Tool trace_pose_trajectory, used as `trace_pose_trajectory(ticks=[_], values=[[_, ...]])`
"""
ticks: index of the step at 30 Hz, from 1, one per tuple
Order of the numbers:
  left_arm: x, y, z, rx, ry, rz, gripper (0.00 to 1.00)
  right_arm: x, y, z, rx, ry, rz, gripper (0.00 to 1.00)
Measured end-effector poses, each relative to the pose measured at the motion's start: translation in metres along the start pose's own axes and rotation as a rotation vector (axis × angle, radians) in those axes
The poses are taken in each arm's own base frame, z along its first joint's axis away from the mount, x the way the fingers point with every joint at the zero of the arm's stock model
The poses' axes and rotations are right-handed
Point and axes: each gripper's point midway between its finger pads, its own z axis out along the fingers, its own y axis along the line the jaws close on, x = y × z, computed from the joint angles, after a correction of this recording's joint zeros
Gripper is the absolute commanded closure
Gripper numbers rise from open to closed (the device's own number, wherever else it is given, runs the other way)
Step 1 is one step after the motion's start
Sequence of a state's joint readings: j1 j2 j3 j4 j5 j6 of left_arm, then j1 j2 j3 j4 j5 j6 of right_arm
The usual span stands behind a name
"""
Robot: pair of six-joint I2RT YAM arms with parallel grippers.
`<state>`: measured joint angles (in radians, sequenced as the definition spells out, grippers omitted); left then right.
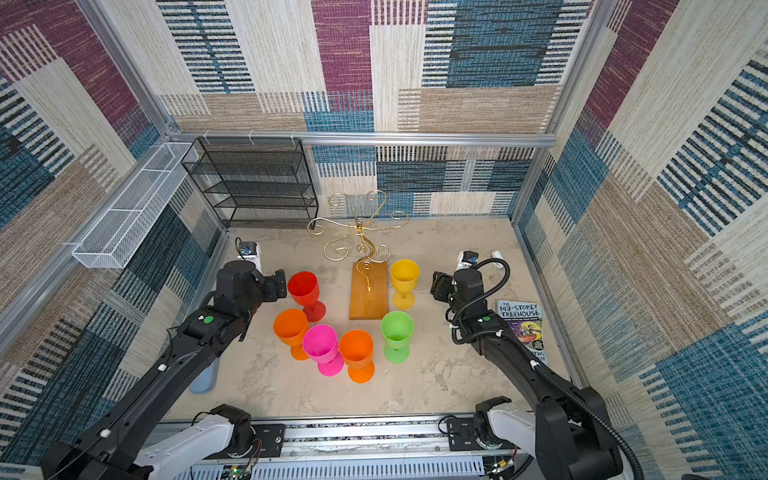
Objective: Take the wine glass off the wine glass rack
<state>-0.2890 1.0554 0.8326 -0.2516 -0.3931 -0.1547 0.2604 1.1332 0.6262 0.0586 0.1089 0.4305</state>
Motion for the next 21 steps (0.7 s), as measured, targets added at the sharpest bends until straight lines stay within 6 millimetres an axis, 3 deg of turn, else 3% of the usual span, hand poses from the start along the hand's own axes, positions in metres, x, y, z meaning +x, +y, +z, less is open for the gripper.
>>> trace_pose_trajectory(ticks=[4,8,14,21], values=[[0.027,0.030,0.039,-0.086,-0.004,-0.050,0.05,-0.021,0.007,-0.004,-0.007,-0.048,-0.038,0.35],[0.035,0.051,0.054,-0.107,-0.039,-0.110,0.05,-0.027,0.006,-0.012,0.005,-0.070,-0.062,0.35],[0.026,0.049,0.066,-0.039,-0.108,-0.145,0.05,-0.017,-0.003,-0.013,0.033,-0.056,-0.064,0.35],[0.051,0.067,0.083,-0.021,-0.095,-0.185,0.04,-0.008,-0.009,-0.002,0.057,-0.021,-0.074,0.34]])
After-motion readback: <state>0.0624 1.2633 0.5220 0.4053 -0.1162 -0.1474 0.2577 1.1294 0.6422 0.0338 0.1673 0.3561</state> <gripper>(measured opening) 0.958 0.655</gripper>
